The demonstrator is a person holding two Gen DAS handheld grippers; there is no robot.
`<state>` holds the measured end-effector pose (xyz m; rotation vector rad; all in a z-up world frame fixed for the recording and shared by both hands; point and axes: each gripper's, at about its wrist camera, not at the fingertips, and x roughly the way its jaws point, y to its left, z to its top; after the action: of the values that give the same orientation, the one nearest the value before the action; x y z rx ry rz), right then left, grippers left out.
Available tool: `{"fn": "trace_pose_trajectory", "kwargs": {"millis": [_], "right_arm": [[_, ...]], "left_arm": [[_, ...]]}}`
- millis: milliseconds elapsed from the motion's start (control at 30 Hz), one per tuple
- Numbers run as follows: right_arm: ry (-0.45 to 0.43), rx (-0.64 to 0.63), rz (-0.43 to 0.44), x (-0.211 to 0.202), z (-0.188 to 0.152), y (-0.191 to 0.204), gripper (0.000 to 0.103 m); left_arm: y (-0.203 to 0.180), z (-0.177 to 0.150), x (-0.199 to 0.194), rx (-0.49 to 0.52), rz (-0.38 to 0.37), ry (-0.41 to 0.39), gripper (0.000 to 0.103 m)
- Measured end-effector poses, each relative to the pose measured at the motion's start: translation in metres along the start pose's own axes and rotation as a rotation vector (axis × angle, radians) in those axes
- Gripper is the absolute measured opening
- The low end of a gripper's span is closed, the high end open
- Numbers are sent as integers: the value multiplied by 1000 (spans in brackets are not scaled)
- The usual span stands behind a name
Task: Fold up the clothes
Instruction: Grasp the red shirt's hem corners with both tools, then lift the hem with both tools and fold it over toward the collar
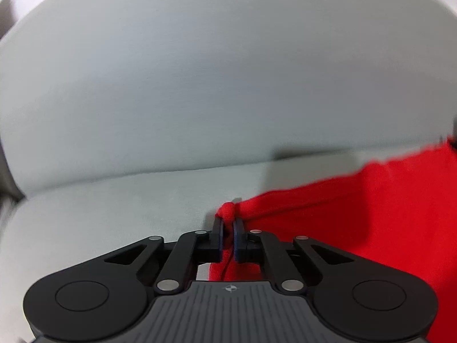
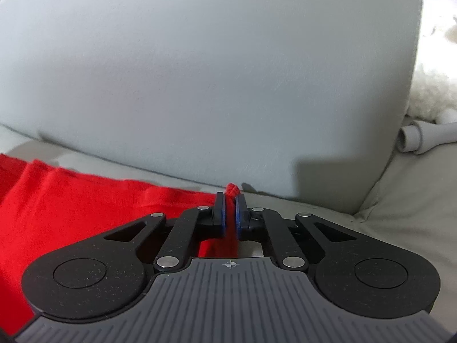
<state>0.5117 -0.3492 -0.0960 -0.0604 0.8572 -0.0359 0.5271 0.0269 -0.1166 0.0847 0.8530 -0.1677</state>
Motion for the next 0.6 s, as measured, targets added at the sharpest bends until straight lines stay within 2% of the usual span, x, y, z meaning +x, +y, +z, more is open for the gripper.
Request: {"fn": "trace_pose_trajectory", "kwargs": {"millis": [133,300,467,600], "right_arm": [[-52,4,-2,-21,6,-5,5],[-97,22,3,-58,19,-5,5],[-170,5,5,-122,25,8,5],[-206,5,-9,-174,14,5,5]], "left_arm": [[-1,2,-19,20,59,-62,5],[-13,10,-59,94,136,-146,6],[-27,13,-104,129,204,-209,6],[-31,-4,-156,118,262,-235,6]]}}
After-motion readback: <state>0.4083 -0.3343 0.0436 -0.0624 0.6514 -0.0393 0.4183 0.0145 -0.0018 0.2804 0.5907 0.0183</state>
